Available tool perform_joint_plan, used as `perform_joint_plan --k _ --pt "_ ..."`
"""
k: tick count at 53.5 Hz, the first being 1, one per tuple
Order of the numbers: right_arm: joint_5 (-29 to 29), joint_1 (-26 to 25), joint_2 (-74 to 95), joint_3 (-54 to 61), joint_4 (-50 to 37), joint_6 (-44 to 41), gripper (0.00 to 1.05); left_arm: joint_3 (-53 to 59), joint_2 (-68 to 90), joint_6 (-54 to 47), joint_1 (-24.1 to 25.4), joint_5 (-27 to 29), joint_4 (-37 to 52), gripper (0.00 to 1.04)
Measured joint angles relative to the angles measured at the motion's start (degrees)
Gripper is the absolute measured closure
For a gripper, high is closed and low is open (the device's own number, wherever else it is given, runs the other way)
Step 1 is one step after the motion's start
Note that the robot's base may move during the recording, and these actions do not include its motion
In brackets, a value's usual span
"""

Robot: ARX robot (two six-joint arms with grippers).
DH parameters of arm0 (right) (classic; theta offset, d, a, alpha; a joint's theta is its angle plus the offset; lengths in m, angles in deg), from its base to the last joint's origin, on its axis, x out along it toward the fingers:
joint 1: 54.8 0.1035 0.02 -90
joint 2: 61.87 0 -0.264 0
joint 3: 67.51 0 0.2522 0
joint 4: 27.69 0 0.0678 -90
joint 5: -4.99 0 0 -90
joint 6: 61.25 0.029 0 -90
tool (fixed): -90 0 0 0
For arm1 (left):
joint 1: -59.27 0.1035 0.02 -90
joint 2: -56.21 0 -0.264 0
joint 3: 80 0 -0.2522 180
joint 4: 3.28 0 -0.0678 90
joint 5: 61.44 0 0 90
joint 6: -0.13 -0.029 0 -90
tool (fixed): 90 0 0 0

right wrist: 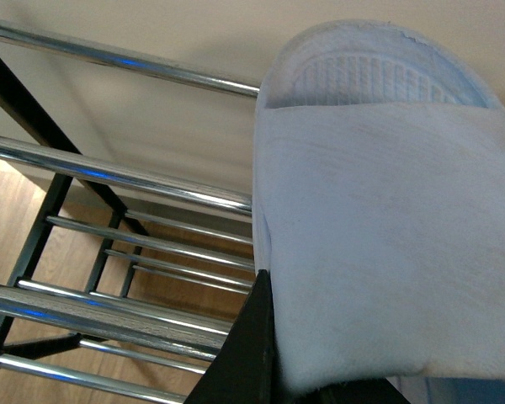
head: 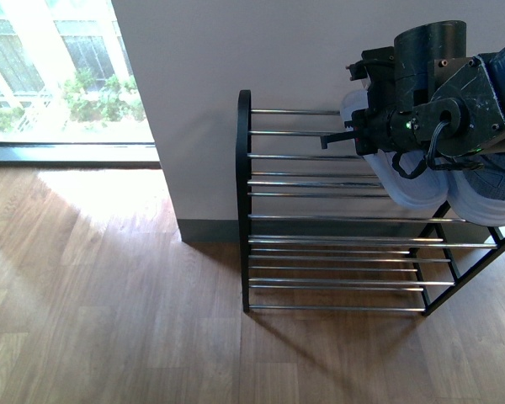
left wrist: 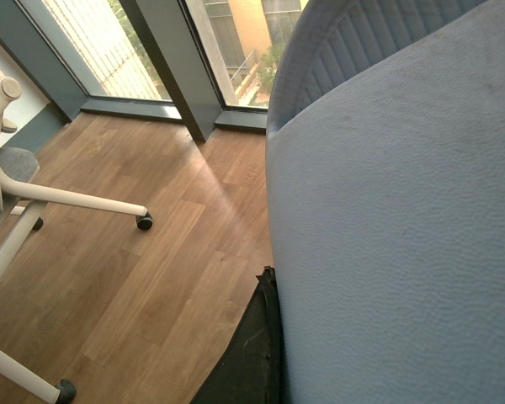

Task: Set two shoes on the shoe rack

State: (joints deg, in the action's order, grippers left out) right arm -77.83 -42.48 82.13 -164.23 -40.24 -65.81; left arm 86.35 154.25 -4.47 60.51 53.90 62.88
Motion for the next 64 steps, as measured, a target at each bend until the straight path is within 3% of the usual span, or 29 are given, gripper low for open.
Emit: perform_joint_plan --k 2,12,23,28,30,33,36,40,52,60,64 --pt "-0.11 0.07 -0.52 0.57 -0.42 0.24 1.02 0.0 0.0 0.02 0.0 0.02 0.0 1.03" --pt "-1.22 0.79 -8.15 8.13 -3.32 4.44 0.65 0.0 0.0 0.02 0.0 0.02 0.0 1.03" --pt "-1.46 1.99 -32.06 23.71 -3.19 5.22 0.21 0.0 0.0 0.02 0.02 0.02 0.0 1.03" --pt "-1.6 1.27 -40.3 29.44 -4.2 4.98 0.08 0.0 0.0 0.02 0.02 0.04 0.0 1.03" --pt "0.09 0.94 -41.79 30.69 -6.97 4.96 0.11 0.0 0.0 0.02 0.0 0.02 0.0 1.03" --pt "4.31 0.33 -42.42 34.86 -19.78 4.94 0.21 0.0 0.0 0.0 0.0 -0.04 0.0 1.03" --pt "4.15 -0.55 -43.1 40.72 -29.24 4.94 0.31 0.0 0.0 0.02 0.0 -0.02 0.0 1.03" --pt "2.86 -1.7 -46.38 48.48 -35.34 4.94 0.47 0.0 0.0 0.02 0.0 0.07 0.0 1.03" --pt "0.9 -4.28 -54.49 57.99 -38.64 4.94 0.77 0.0 0.0 0.0 0.0 0.02 0.0 1.03" --pt "-0.92 -5.7 -58.27 65.53 -40.74 4.94 1.04 0.0 0.0 0.0 0.0 0.02 0.0 1.03" --pt "-1.51 -6.36 -61.42 67.91 -40.15 4.76 1.03 0.0 0.0 0.02 0.0 0.02 0.0 1.03"
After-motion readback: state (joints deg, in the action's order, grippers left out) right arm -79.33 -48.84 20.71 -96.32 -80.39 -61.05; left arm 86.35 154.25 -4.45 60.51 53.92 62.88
